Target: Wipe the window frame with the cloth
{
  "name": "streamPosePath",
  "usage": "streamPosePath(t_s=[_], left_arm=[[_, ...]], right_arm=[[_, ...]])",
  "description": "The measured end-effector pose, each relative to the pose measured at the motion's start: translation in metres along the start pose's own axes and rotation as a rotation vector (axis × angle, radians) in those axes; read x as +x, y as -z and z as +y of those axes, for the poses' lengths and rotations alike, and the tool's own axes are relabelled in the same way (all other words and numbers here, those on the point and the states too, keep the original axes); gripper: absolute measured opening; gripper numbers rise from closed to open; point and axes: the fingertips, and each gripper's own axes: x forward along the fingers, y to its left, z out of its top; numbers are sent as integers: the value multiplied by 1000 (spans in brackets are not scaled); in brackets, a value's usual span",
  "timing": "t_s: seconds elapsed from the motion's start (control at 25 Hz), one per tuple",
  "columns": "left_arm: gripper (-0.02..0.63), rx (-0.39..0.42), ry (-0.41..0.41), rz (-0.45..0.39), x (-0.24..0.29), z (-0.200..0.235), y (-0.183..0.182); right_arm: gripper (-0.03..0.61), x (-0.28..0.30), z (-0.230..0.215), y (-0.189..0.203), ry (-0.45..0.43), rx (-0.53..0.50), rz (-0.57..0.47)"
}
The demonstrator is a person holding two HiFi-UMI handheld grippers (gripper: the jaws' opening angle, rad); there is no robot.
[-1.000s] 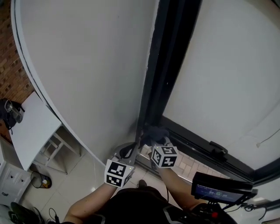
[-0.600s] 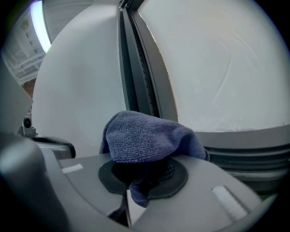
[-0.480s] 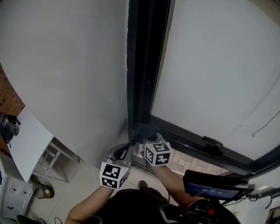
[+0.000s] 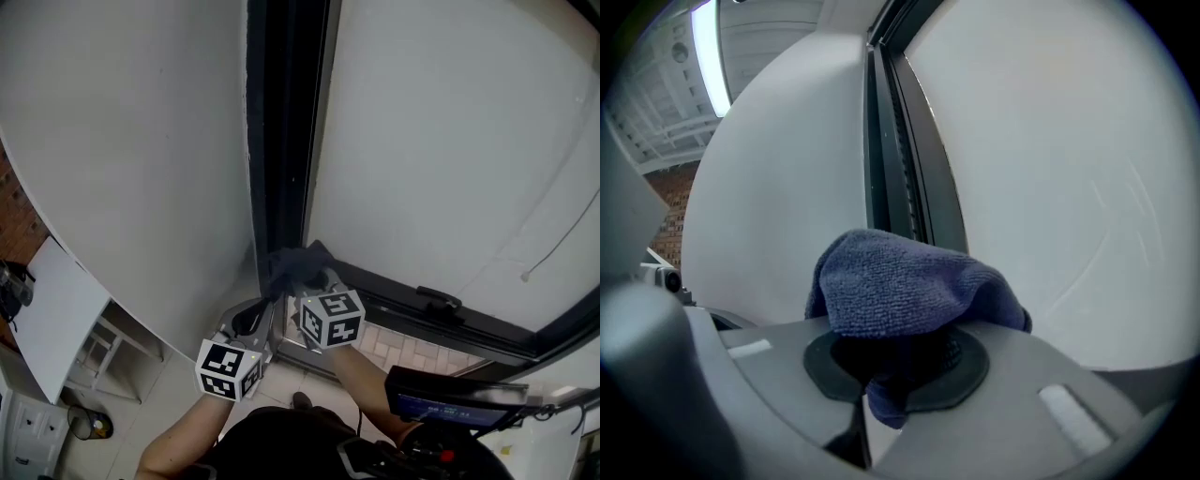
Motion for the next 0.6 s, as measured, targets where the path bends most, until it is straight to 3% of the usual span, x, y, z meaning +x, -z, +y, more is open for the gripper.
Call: streamPosePath(t_s=[0.6], left_arm=[[-6,17,-18,-64,1,-11,-59]], right_arm=[[51,-20,-5,-89,2,-66,-121]])
